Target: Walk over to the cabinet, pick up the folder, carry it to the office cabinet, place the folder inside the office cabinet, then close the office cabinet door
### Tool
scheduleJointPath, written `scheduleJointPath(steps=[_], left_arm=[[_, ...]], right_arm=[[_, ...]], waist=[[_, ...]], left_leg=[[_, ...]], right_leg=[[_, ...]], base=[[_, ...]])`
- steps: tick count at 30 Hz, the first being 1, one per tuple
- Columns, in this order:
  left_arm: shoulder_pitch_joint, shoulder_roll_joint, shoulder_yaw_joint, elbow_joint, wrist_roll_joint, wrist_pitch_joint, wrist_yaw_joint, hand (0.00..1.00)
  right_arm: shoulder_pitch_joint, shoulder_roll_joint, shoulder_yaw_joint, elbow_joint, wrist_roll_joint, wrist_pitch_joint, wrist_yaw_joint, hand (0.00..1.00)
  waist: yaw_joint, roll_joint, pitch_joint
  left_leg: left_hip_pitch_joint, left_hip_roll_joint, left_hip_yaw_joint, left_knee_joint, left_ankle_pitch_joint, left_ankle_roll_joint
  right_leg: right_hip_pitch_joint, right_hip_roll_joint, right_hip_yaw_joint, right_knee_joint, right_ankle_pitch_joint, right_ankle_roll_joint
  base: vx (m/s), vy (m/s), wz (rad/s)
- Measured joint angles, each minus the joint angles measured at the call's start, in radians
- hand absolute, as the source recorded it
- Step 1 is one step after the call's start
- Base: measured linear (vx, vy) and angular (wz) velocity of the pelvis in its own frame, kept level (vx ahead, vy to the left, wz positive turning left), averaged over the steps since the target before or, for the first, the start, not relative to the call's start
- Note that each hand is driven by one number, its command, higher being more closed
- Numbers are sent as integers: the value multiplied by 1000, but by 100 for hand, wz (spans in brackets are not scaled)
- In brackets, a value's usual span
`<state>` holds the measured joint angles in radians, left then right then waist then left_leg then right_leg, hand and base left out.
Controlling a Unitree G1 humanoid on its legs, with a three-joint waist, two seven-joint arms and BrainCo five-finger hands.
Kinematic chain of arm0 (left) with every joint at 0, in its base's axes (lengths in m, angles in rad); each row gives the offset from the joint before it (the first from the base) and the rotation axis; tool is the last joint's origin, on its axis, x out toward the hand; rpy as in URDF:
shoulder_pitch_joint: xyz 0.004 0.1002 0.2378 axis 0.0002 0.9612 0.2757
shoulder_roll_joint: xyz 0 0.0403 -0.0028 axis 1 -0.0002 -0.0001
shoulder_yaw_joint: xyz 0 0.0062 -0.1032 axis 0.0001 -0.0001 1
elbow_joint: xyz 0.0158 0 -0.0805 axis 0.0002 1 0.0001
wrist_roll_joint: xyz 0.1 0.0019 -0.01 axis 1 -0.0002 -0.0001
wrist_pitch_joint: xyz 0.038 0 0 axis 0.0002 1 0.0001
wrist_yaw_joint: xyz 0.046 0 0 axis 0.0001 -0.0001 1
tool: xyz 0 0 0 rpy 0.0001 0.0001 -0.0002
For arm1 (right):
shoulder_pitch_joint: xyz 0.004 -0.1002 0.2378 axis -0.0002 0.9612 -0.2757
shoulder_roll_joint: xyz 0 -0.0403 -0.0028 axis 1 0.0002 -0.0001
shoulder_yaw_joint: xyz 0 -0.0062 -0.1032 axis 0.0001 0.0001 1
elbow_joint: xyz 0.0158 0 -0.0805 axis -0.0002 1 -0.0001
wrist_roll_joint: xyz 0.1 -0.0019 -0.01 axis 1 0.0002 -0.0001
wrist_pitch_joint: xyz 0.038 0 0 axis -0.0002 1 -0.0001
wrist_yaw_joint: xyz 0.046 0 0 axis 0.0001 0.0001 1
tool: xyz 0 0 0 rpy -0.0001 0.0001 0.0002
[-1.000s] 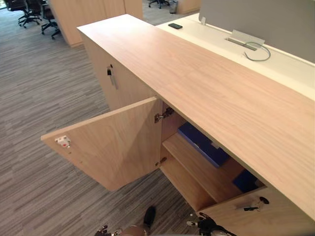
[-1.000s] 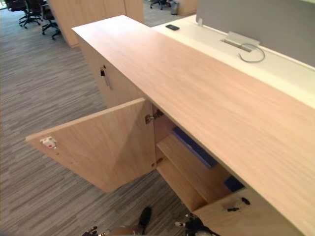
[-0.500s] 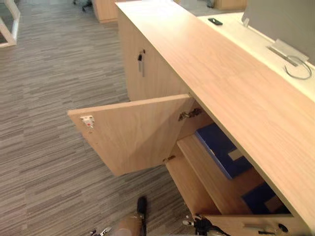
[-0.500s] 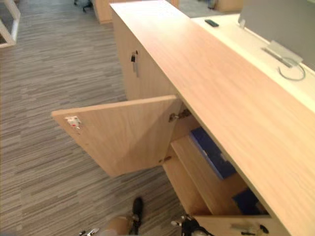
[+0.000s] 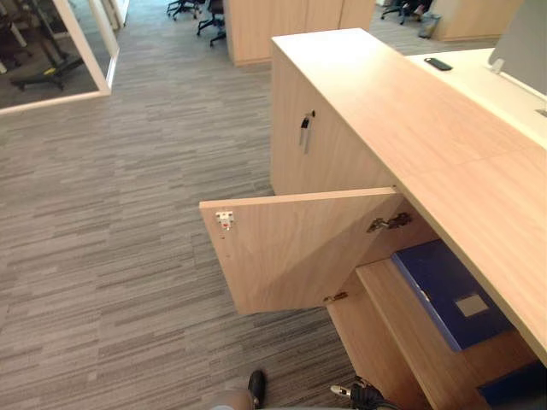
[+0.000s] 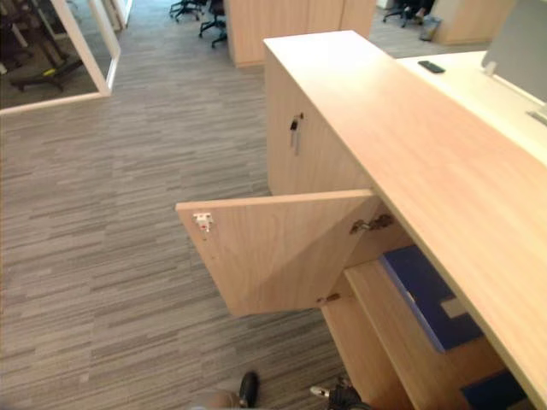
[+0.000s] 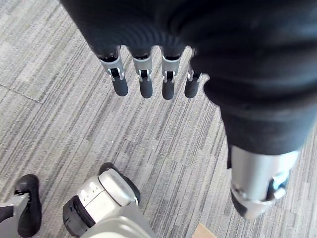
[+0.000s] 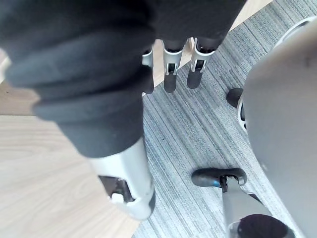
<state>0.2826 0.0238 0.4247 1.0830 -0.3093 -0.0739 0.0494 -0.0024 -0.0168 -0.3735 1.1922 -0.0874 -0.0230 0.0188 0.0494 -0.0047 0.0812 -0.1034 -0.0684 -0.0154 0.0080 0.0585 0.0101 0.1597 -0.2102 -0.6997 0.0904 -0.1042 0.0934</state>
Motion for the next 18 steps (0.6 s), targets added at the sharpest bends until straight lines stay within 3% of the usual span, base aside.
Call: scheduleJointPath(steps=[3, 4, 8, 14, 18], left_arm=[[-4, 3, -2, 0, 41, 2, 0, 0], [-9, 4, -3, -5, 52, 2, 0, 0], [-49, 5, -11, -68, 98, 1, 1, 0], [-73, 50, -47, -398, 127, -3, -1, 0], [-119, 114, -21, -510, 187, 4, -10, 0]], right_arm=[[-1, -10, 1, -4, 10, 1, 0, 0], [6, -16, 0, -8, 17, 2, -1, 0], [21, -18, 4, -23, 18, 2, 0, 0], [20, -21, 49, -32, -7, 2, 1, 0], [17, -23, 86, -43, -17, 3, 13, 0]], waist=[[-11, 13, 5], [-16, 18, 4], [-33, 16, 2], [-40, 11, 2], [-42, 7, 1]], left_leg=[[35, 13, 32, -104, 52, -15], [37, 17, 42, -104, 66, -4], [41, 16, 59, -105, 65, -2], [45, 15, 74, -105, 61, 2], [52, 21, 103, -105, 48, -1]], right_leg=[[-31, 4, 20, -7, -1, 1], [-32, 8, 33, -8, -5, -6], [-30, 8, 47, -15, -4, -7], [-28, 11, 66, -23, -3, -9], [-30, 15, 101, -25, -2, -10]], base=[[-56, -62, -38], [-73, -8, -21], [-37, 10, -12], [5, -2, -4], [46, -10, -25]])
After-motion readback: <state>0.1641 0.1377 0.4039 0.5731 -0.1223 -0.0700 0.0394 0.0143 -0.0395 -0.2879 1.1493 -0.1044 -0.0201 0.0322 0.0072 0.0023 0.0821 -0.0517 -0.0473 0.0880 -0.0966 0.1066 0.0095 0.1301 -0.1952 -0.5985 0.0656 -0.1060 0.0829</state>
